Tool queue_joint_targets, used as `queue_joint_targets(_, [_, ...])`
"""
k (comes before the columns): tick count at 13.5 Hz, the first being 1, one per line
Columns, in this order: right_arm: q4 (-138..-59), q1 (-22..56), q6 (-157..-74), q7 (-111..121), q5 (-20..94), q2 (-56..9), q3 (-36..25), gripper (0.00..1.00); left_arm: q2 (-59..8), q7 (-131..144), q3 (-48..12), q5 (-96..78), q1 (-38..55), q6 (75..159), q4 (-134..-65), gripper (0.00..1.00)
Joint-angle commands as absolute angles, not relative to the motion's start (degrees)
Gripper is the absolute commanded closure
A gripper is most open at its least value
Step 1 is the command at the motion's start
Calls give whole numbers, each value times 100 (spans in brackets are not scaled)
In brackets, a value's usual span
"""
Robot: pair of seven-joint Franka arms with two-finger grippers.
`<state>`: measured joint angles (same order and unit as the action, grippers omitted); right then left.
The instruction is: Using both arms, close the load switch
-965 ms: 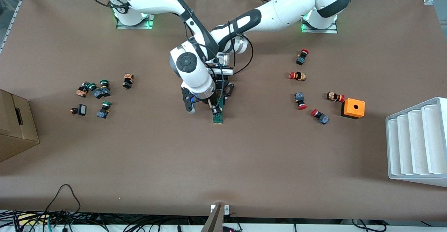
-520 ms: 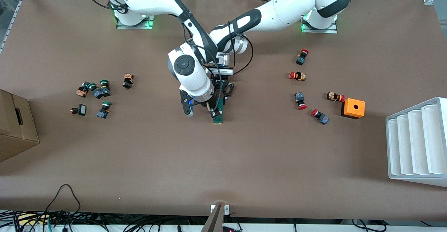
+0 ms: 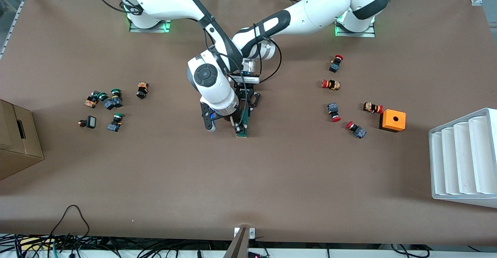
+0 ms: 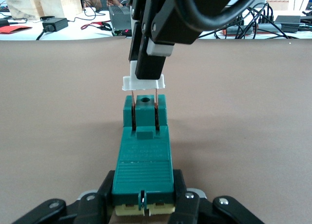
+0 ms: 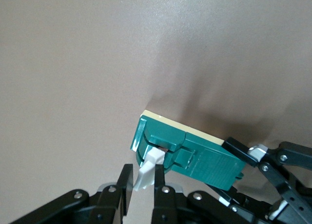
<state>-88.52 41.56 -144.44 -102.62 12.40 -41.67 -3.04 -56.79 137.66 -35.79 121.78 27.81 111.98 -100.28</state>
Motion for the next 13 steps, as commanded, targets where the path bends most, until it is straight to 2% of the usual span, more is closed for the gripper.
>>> queue_joint_targets(1, [-8578,4113,-14414,-10257,1195,-4421,-255,78,-5854,13808,-3524,12463,2821,11347,-9844,58])
queue_joint_targets(13, [-8280,4025,-14449,-10222,1187,-4763,-281,76,-5854,13799,-3516,12472,2821,11347,-9844,58])
